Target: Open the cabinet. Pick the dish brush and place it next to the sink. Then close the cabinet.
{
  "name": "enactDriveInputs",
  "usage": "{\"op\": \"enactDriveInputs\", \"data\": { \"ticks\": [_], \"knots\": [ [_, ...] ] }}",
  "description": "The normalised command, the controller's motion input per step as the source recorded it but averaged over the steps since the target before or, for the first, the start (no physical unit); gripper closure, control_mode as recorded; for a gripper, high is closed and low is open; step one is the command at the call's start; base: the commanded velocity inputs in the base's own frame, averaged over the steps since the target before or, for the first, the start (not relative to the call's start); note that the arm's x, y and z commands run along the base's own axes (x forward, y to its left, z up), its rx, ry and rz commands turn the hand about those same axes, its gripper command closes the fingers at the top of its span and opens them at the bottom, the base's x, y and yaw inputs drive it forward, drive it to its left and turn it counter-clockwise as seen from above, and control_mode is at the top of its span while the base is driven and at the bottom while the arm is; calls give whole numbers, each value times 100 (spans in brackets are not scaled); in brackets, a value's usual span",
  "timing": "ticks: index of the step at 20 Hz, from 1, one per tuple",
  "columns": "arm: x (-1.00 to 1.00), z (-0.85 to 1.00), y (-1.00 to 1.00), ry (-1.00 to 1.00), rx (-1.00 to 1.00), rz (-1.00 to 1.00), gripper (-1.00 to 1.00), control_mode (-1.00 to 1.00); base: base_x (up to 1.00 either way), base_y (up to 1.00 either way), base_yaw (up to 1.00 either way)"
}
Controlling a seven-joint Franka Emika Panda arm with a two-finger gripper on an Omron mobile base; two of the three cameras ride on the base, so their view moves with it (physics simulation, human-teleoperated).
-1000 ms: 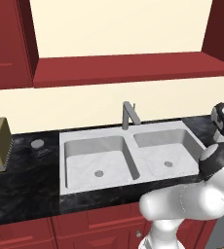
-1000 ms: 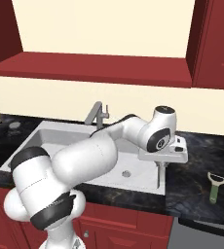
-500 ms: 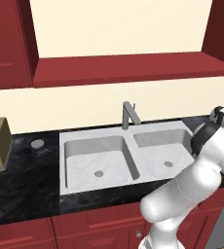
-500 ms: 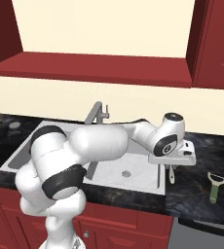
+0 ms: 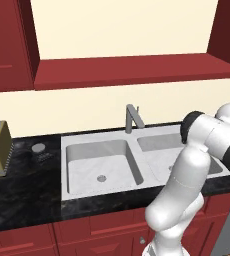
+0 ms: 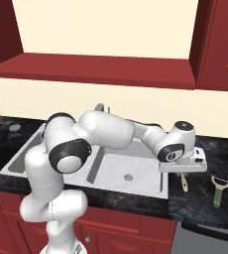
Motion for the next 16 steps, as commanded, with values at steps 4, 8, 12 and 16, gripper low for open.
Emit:
{"op": "enactDriveInputs", "data": {
  "ticks": [4, 8, 12, 16],
  "knots": [
    [0, -10, -6, 0, 0, 3, 100, -100, 0, 0, 0],
    [0, -29, 0, 0, 0, 0, 100, -100, 0, 0, 0],
    [0, -32, 0, 0, 0, 0, 100, -100, 0, 0, 0],
    [0, -8, -1, 0, 1, 2, 100, -100, 0, 0, 0]
  ]
}}
